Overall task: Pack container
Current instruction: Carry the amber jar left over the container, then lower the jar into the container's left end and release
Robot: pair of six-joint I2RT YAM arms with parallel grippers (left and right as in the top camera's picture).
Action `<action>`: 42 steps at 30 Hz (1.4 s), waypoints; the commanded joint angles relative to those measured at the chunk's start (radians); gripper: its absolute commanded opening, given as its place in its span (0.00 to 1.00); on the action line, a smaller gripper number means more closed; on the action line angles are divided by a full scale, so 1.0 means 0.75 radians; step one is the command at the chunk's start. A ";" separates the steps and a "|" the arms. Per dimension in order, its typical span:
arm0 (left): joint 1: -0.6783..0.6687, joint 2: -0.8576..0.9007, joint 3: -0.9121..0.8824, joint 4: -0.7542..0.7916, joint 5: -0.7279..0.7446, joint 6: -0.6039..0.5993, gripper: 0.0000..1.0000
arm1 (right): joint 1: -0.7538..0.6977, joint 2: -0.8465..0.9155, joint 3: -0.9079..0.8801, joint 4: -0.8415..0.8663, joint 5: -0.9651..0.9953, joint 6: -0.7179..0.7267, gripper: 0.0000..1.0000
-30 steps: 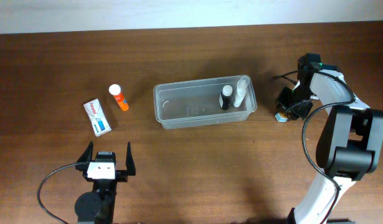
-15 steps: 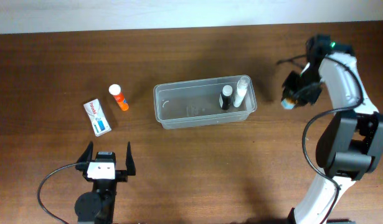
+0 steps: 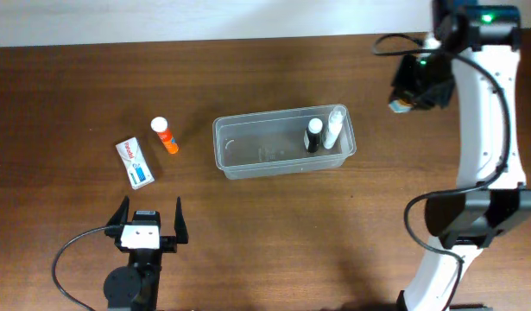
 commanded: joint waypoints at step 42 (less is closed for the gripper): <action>0.008 -0.010 -0.003 -0.007 -0.008 0.022 0.99 | 0.613 0.010 -0.492 0.583 0.133 -0.057 0.37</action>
